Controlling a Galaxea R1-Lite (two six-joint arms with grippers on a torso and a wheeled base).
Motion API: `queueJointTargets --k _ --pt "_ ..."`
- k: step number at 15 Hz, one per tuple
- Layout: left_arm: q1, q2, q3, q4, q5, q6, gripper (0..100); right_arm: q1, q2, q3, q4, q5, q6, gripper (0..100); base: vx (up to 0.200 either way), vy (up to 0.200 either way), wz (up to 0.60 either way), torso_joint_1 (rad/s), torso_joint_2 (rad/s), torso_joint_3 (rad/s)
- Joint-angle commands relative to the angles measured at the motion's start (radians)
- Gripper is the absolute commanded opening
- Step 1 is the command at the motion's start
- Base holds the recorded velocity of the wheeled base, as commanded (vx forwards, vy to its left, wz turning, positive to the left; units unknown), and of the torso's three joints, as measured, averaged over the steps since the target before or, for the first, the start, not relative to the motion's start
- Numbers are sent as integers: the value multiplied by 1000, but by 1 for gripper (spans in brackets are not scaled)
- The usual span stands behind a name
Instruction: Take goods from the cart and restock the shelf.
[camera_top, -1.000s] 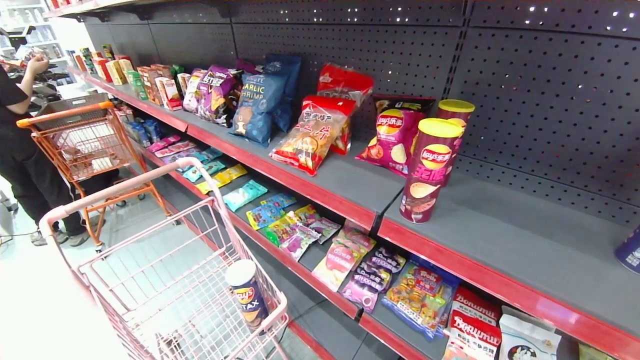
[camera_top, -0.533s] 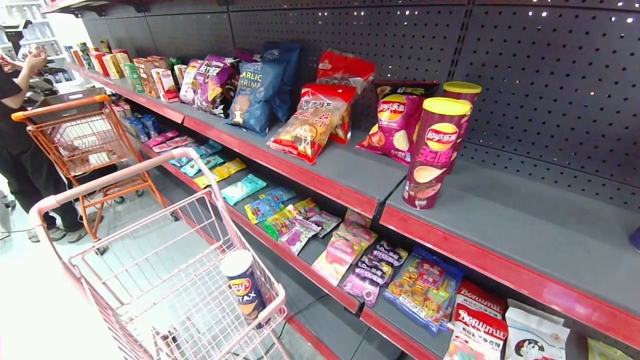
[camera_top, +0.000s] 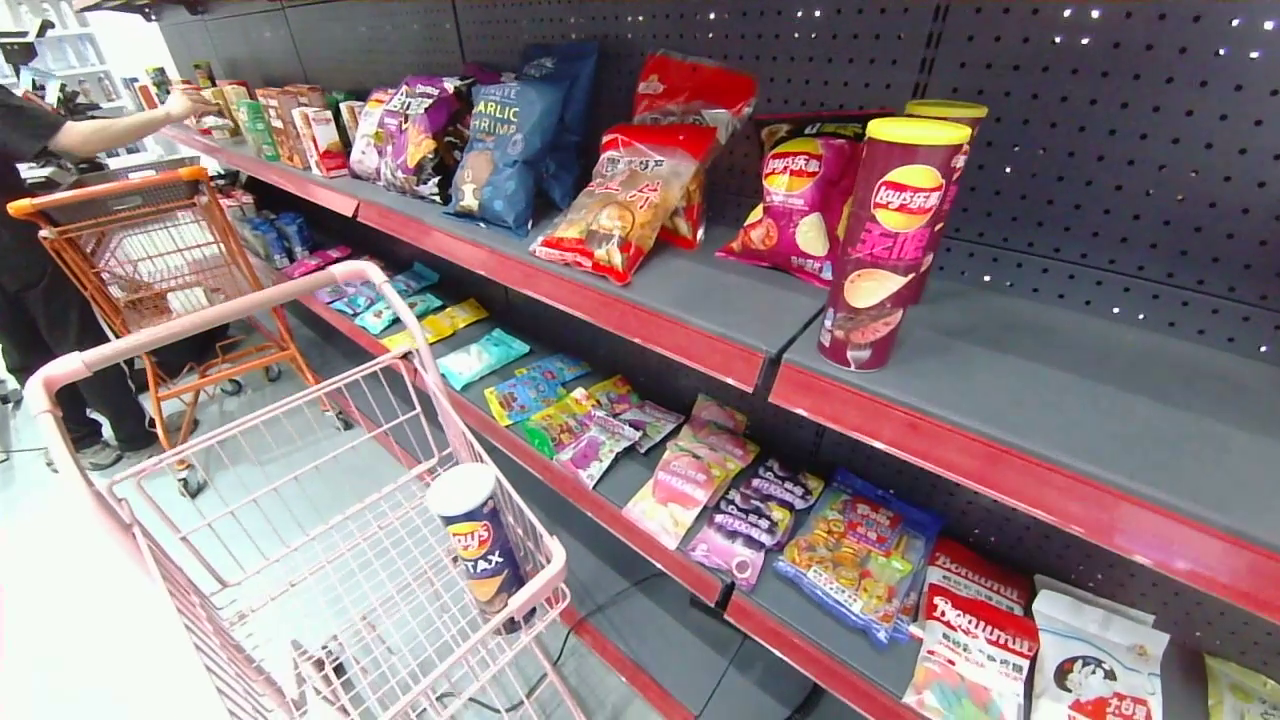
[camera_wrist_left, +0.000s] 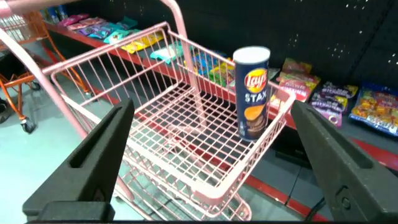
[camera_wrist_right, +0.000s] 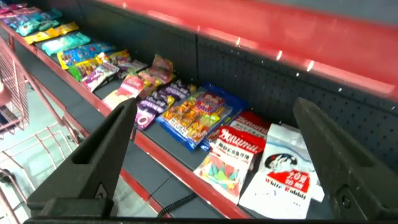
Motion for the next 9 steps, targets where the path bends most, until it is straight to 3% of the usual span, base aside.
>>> queueJointTargets --k 1,4,7,9 --pt "0 1 0 0 0 -1 100 0 1 0 0 0 0 100 0 0 0 -207 564 344" --pt "0 2 0 0 0 3 100 0 1 0 0 3 -1 100 0 0 0 -165 481 307" --pt "0 1 0 -2 -5 6 100 0 1 0 0 3 -1 100 0 0 0 -53 144 93" --pt "-33 220 -235 -48 -6 -78 100 0 1 0 0 5 -1 100 0 0 0 0 0 0"
